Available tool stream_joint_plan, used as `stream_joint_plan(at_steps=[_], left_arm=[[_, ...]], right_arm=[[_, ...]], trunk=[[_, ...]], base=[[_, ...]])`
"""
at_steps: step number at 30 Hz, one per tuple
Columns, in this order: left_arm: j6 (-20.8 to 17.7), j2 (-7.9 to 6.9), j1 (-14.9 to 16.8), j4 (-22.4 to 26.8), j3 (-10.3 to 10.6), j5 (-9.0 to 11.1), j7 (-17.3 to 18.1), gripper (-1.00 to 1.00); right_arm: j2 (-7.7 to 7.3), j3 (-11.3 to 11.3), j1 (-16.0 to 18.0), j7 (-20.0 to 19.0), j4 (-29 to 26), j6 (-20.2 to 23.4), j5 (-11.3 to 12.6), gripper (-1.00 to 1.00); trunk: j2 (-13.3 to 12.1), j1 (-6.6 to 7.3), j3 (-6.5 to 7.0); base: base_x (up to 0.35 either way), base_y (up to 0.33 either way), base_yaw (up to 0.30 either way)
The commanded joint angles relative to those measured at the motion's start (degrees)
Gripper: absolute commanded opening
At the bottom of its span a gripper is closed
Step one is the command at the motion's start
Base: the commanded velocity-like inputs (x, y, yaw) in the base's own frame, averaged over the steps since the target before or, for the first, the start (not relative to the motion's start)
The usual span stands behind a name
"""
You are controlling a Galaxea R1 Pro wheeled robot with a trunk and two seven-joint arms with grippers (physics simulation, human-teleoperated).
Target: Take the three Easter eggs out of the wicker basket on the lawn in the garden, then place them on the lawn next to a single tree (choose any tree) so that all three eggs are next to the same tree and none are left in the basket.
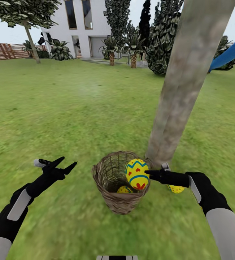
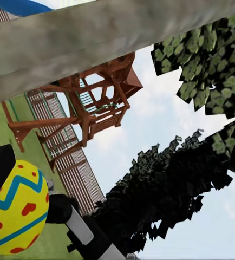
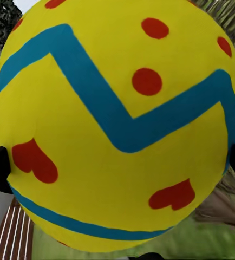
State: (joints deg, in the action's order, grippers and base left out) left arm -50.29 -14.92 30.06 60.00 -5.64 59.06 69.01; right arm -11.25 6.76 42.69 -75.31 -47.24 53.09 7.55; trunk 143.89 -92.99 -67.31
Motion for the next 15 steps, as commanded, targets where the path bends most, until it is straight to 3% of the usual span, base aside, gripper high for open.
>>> stream_joint_plan(at_steps=[1,9,15], left_arm=[[-0.4,0.00,0.0,0.0,0.0,0.2,-0.1,1.00],[1.8,0.07,0.0,0.0,0.1,0.2,-0.3,1.00],[1.8,1.66,0.0,0.0,0.2,0.2,-0.3,1.00]], right_arm=[[0.00,0.0,0.0,0.0,0.0,0.4,0.2,-1.00],[0.00,0.0,0.0,0.0,0.2,0.4,0.3,-1.00],[0.00,0.0,0.0,0.1,0.3,0.3,0.3,-1.00]], trunk=[[0.0,0.03,0.02],[0.0,0.03,0.54],[0.0,0.03,0.84]], base=[[-0.047,-0.275,-0.222],[0.156,-0.301,-0.224],[0.165,-0.197,-0.184]])
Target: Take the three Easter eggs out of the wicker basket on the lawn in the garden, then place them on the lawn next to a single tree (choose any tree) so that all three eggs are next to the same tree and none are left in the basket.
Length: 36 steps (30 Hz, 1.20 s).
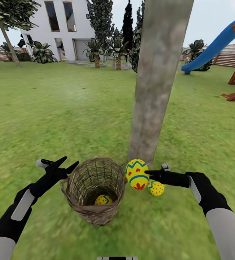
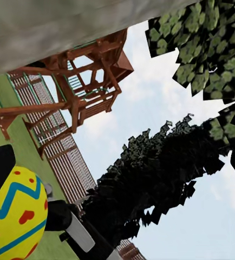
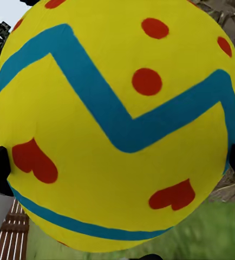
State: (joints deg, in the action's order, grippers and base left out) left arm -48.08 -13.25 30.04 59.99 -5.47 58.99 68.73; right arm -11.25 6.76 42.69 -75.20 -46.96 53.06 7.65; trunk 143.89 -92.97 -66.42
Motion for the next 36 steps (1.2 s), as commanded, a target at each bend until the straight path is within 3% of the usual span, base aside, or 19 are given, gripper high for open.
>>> stream_joint_plan(at_steps=[1,9,14,19,23,25,31,34,36], left_arm=[[-0.4,0.03,0.0,0.0,0.0,0.3,0.0,1.00],[-0.4,0.40,0.0,0.0,0.2,0.2,0.0,1.00],[1.2,0.50,0.0,0.0,1.3,0.2,-0.1,1.00],[1.5,0.68,0.0,0.0,1.4,0.0,-0.2,1.00],[1.5,1.53,0.0,0.1,1.9,-3.7,-0.3,1.00],[1.5,2.27,0.0,0.0,1.9,-4.1,-0.3,1.00],[1.6,2.48,0.0,0.1,2.0,-4.3,-0.3,1.00],[1.6,2.50,0.0,0.1,2.0,-4.3,-0.3,1.00],[1.6,2.52,0.0,0.1,2.0,-4.3,-0.3,1.00]], right_arm=[[0.00,0.0,0.0,0.1,0.0,0.4,0.2,-1.00],[0.00,0.1,0.0,0.5,0.2,0.3,0.2,-1.00],[-0.05,3.5,0.0,0.7,0.4,0.4,-0.1,-1.00],[-0.01,3.9,0.0,3.1,0.0,0.3,-0.4,-1.00],[0.22,4.0,0.0,4.9,-0.1,0.3,-0.5,-1.00],[0.28,4.0,0.0,5.9,-0.1,0.1,-0.5,-1.00],[0.38,4.0,0.0,12.4,-0.3,-1.6,-0.6,-1.00],[-0.29,4.1,0.1,20.5,-0.5,-3.7,-0.7,-1.00],[-0.48,4.0,0.2,28.5,-0.5,-5.7,-0.7,-1.00]], trunk=[[0.0,0.01,-0.04],[0.0,0.01,-0.03],[0.0,0.01,-0.03],[0.0,0.01,-0.03],[0.0,0.01,-0.03],[0.0,0.01,-0.03],[0.0,0.01,-0.03],[0.0,0.01,-0.03],[0.0,0.01,-0.03]], base=[[-0.054,-0.088,-0.031],[-0.138,-0.280,-0.003],[-0.014,-0.334,0.010],[0.000,-0.345,0.231],[0.000,-0.346,0.292],[0.000,-0.346,0.294],[0.000,-0.346,0.294],[0.000,-0.346,0.294],[0.000,-0.346,0.294]])
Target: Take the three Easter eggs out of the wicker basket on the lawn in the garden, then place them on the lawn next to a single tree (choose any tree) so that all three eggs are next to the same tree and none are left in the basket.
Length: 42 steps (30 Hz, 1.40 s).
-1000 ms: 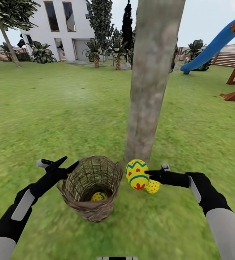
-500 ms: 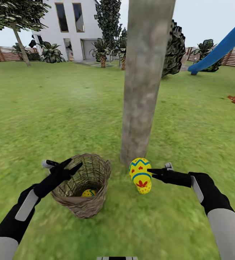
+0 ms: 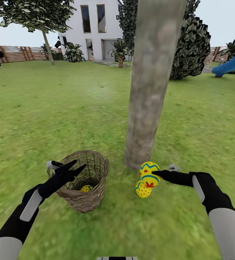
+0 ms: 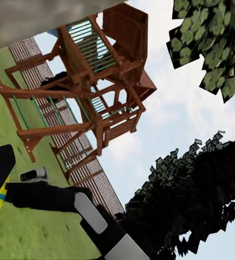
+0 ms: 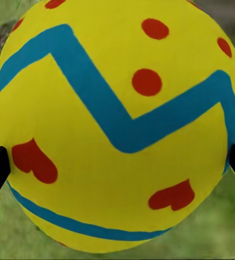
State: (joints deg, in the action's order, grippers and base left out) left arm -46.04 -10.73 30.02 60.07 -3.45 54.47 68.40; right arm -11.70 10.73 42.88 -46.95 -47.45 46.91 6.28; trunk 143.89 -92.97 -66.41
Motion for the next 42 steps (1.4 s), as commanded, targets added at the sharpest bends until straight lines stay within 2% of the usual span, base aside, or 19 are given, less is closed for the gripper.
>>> stream_joint_plan(at_steps=[1,3,9,10,12,14,15,16,19,22,26,29,31,33,34,36,37,42], left_arm=[[-0.5,0.00,0.0,0.0,0.0,0.2,0.0,1.00],[-0.5,0.00,0.1,0.0,0.0,0.2,0.0,1.00],[-0.5,0.09,0.0,0.0,0.1,0.2,0.0,1.00],[-0.5,0.09,0.0,0.0,0.1,0.2,0.0,1.00],[-0.5,0.03,0.0,0.0,0.0,0.2,0.0,1.00],[-0.5,0.04,0.0,0.0,-0.1,0.2,0.0,1.00],[-0.5,0.06,0.1,0.0,0.0,0.2,0.0,1.00],[-0.5,0.08,0.0,0.0,0.0,0.2,0.1,1.00],[-0.4,0.21,0.0,0.0,0.0,0.3,0.1,1.00],[-0.3,0.98,0.0,0.0,0.0,0.2,0.1,1.00],[3.0,1.14,0.0,0.0,0.1,0.2,0.0,1.00],[3.3,1.20,0.0,0.0,0.1,0.2,0.0,1.00],[3.3,1.19,0.0,0.0,0.9,0.2,0.0,1.00],[3.6,1.20,0.0,0.0,2.2,0.1,0.0,1.00],[3.7,1.22,0.0,0.0,2.3,0.2,0.0,1.00],[3.7,1.18,0.0,0.0,2.4,0.2,0.0,1.00],[3.8,1.19,0.0,0.0,2.4,0.2,0.0,1.00],[3.8,1.23,0.0,0.0,2.5,0.3,0.0,1.00]], right_arm=[[-0.04,0.0,0.1,2.9,0.0,0.1,0.7,-1.00],[-0.38,0.0,0.4,5.4,-0.4,-0.2,0.6,-1.00],[-0.60,-0.2,0.5,7.6,-1.2,-0.3,0.5,-1.00],[-0.57,-0.3,0.5,9.5,-1.2,-0.4,0.5,-1.00],[-0.47,-0.6,0.5,17.2,-1.7,-0.5,-0.2,-1.00],[-0.33,-0.8,0.5,26.2,-2.4,-0.5,-2.3,-1.00],[-0.26,-1.1,0.5,29.0,-2.6,-0.5,-3.6,-1.00],[-0.19,-2.1,0.5,30.6,-2.7,-0.5,-4.8,-1.00],[0.54,-9.7,0.5,34.3,-2.8,-0.5,-6.7,-1.00],[2.07,-11.3,0.5,39.2,-2.8,-1.4,-6.9,-1.00],[2.52,-11.6,0.5,40.3,-2.7,-1.8,-6.9,-1.00],[2.56,-11.8,0.4,40.3,-2.7,-1.8,-6.8,-1.00],[2.72,-11.9,0.4,40.3,-2.6,-2.1,-6.8,-1.00],[4.38,-12.3,0.4,40.3,-2.4,-2.2,-6.7,-1.00],[4.87,-13.3,0.4,40.3,-2.3,-2.3,-6.7,-1.00],[5.27,-17.2,0.3,40.3,-2.0,-2.8,-6.8,-1.00],[5.32,-18.2,0.3,40.3,-2.0,-3.3,-6.8,-1.00],[5.45,-19.2,0.2,40.3,-1.8,-4.6,-6.6,-1.00]], trunk=[[0.0,0.01,-0.05],[0.0,0.01,-0.05],[0.0,0.01,-0.05],[0.0,0.01,-0.05],[0.0,0.01,-0.05],[0.0,0.01,-0.05],[0.0,0.01,-0.05],[0.0,0.01,-0.05],[0.0,0.01,-0.05],[0.0,0.01,-0.05],[0.0,0.01,-0.05],[0.0,0.01,-0.05],[0.0,0.01,-0.05],[0.0,0.01,-0.05],[0.0,0.01,-0.05],[0.0,0.01,-0.05],[0.0,0.01,-0.05],[0.1,-0.09,-0.93]], base=[[0.000,-0.346,0.294],[0.000,-0.346,0.173],[0.002,-0.346,0.019],[0.083,-0.314,0.001],[0.041,-0.114,0.000],[0.010,-0.028,0.000],[0.003,-0.008,0.000],[0.002,-0.016,0.000],[0.000,-0.225,0.133],[0.000,-0.323,0.270],[0.060,-0.343,0.290],[0.119,-0.344,0.292],[0.136,-0.339,0.292],[0.077,-0.189,0.292],[0.023,-0.056,0.292],[0.007,-0.017,0.277],[0.002,-0.006,0.191],[0.000,-0.001,0.029]])
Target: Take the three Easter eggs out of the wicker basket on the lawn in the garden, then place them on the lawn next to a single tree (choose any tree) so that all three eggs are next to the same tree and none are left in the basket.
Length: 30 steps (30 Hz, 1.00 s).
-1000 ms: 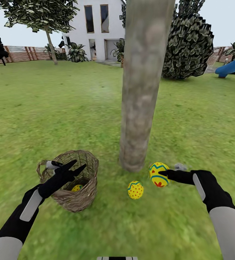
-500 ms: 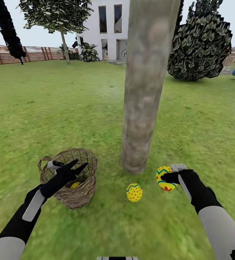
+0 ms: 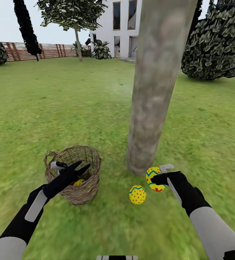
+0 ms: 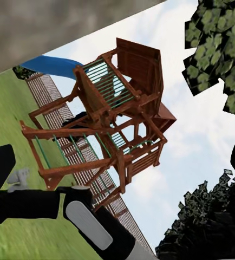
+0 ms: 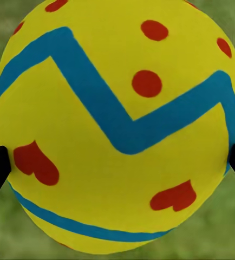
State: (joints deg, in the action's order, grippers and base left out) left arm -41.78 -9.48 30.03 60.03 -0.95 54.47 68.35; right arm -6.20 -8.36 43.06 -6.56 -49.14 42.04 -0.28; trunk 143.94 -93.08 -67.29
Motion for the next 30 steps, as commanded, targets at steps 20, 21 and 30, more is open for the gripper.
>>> stream_joint_plan(at_steps=[20,21,30], left_arm=[[-0.5,7.36,0.0,-0.1,3.4,0.3,-7.6,1.00],[-0.5,7.88,0.0,-0.2,3.4,0.3,-7.9,1.00],[1.2,12.43,0.0,-0.2,8.2,0.3,-15.6,1.00]], right_arm=[[-0.18,0.2,0.0,4.6,0.0,-2.5,0.4,-1.00],[-0.15,0.2,0.0,4.6,0.0,-2.5,0.4,-1.00],[-0.13,0.2,0.0,4.6,0.0,-2.5,0.5,-1.00]], trunk=[[0.3,-0.50,-4.48],[0.3,-0.53,-4.71],[0.4,-0.76,-6.70]], base=[[0.000,0.000,0.000],[0.000,0.000,0.000],[0.000,0.000,0.000]])
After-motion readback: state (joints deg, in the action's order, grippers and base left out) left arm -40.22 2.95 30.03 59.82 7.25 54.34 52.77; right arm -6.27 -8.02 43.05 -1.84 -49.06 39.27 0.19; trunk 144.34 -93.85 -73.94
